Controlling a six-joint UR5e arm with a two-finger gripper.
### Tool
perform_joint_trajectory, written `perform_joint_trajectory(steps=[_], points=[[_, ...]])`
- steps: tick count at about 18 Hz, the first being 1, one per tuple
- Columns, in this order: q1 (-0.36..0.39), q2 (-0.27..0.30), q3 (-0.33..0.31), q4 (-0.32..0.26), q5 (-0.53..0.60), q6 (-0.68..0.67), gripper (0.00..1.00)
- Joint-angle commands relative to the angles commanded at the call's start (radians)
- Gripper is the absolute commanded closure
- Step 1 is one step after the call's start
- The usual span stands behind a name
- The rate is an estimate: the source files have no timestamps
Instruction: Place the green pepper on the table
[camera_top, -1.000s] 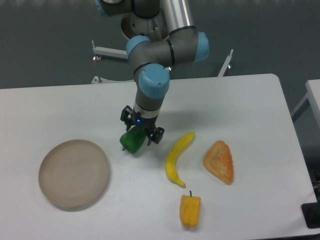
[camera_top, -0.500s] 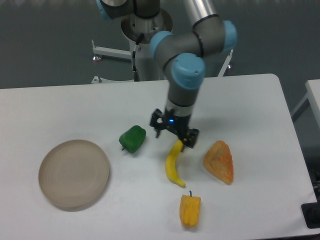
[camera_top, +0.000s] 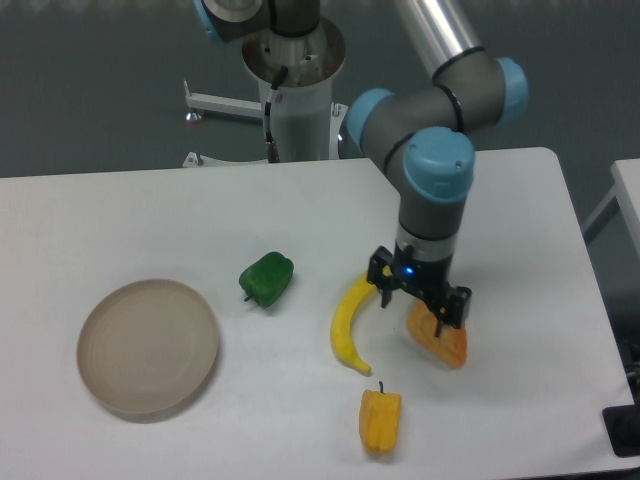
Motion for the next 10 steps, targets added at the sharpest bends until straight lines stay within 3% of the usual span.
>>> perform_joint_trajectory(steps=[5, 10], points=[[0.028, -0.054, 0.063, -0.002, 0.029, 0.091, 0.06], [0.035, -0.085, 0.083, 0.002, 0.042, 0.109, 0.05]])
